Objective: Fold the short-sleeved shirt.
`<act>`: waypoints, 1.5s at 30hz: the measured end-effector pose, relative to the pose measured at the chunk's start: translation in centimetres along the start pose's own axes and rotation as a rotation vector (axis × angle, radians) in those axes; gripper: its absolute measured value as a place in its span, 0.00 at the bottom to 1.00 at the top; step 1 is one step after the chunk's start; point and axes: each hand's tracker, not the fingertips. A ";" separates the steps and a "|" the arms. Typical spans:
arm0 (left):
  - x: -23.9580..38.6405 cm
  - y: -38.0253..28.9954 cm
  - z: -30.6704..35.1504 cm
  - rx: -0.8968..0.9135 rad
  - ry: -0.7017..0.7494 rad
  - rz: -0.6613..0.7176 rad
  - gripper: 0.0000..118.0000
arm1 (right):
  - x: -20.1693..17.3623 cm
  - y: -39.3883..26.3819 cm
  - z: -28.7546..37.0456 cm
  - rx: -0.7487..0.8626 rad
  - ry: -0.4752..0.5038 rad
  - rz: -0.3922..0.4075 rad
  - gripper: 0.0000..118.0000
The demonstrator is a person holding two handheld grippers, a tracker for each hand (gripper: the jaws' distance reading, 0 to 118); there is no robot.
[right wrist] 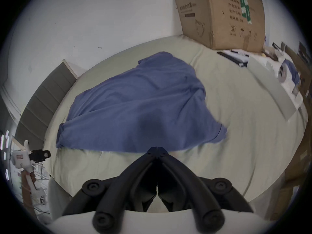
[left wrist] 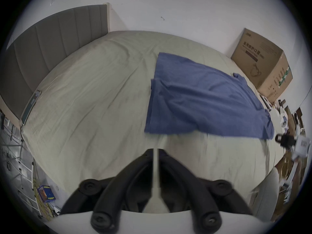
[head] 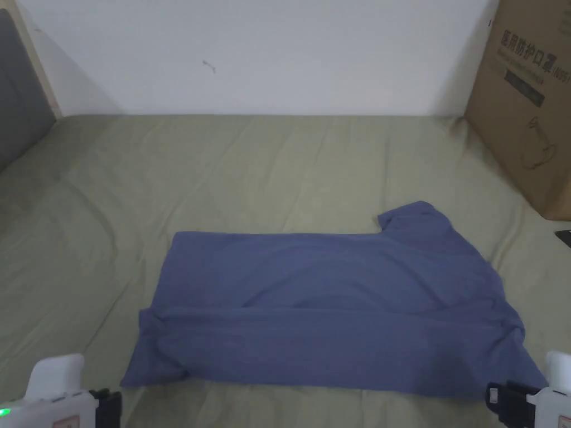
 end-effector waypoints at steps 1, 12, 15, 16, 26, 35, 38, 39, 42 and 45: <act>-0.1 0.8 -0.5 0.004 -0.023 0.018 0.55 | -0.1 -0.2 -0.1 0.000 -0.007 0.007 0.00; 1.0 3.4 -8.2 -0.158 0.099 0.002 0.61 | 2.1 -0.7 0.3 -0.027 -0.069 0.025 0.00; 2.7 3.7 -6.8 -0.132 0.127 -0.110 0.24 | 2.6 -0.7 0.1 -0.030 -0.090 0.020 0.00; 2.8 4.0 -6.6 -0.130 0.098 -0.091 0.08 | 2.9 -0.7 -0.1 -0.030 -0.094 0.020 0.00; 1.9 5.1 -5.1 -0.132 0.026 -0.038 0.06 | 5.9 3.7 -6.1 -0.034 -0.239 0.045 0.84; 2.4 5.2 -4.6 -0.139 0.031 -0.084 0.06 | 2.4 4.4 -8.9 -0.164 -0.244 0.268 0.09; 2.1 5.2 -3.5 -0.131 0.018 -0.085 0.06 | 3.3 4.8 -7.3 -0.152 -0.199 0.154 0.09; 2.0 5.2 -3.1 -0.131 0.014 -0.089 0.06 | 3.7 4.9 -6.6 -0.139 -0.196 0.134 0.09; 1.8 4.7 -1.6 -0.136 0.004 -0.124 0.06 | 4.7 4.6 -3.5 -0.128 -0.160 0.138 0.09; 1.2 3.1 0.4 -0.141 0.009 -0.130 0.06 | 5.1 3.0 -0.8 -0.162 -0.169 0.215 0.09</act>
